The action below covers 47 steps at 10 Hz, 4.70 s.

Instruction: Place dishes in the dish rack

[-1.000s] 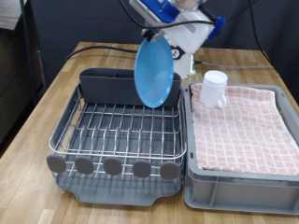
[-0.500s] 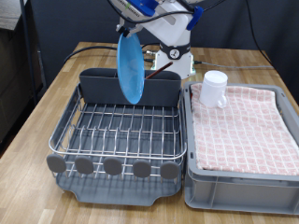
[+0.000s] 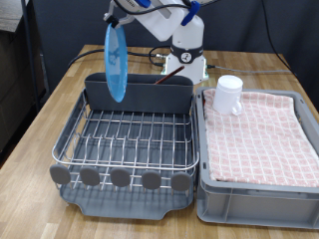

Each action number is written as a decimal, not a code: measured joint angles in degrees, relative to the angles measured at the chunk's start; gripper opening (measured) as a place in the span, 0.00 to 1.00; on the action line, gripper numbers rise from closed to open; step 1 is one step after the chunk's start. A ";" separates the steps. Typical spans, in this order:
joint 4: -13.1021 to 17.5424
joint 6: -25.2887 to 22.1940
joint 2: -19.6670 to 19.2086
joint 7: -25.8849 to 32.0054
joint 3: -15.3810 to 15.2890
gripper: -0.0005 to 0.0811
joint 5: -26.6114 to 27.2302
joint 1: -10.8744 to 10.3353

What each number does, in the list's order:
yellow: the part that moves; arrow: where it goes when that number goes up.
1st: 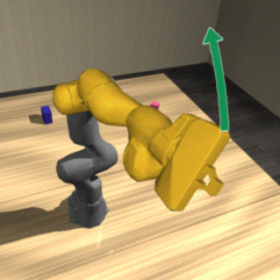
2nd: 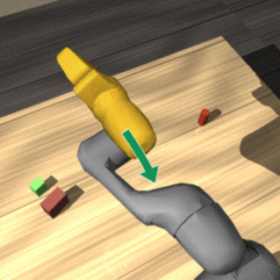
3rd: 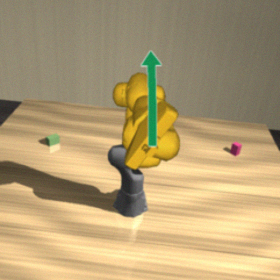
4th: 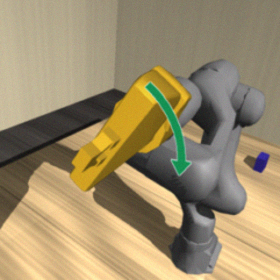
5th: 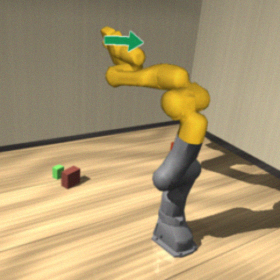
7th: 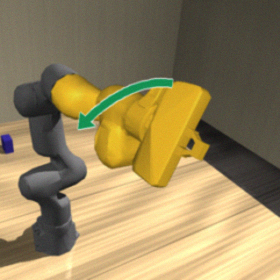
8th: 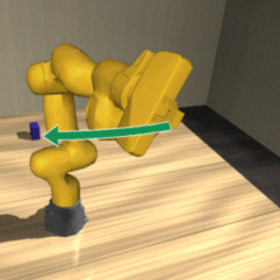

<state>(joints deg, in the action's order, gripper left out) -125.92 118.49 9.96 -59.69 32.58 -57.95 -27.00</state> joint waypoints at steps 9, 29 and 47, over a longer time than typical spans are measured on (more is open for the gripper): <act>-0.10 13.21 -7.41 4.48 6.94 0.03 -2.72 0.99; -5.79 27.90 -16.28 -7.39 11.15 0.03 -8.33 1.24; 6.64 10.63 -8.04 19.34 7.07 0.99 35.37 -0.79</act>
<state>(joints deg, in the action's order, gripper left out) -119.27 129.12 1.92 -40.35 39.65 -22.58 -27.78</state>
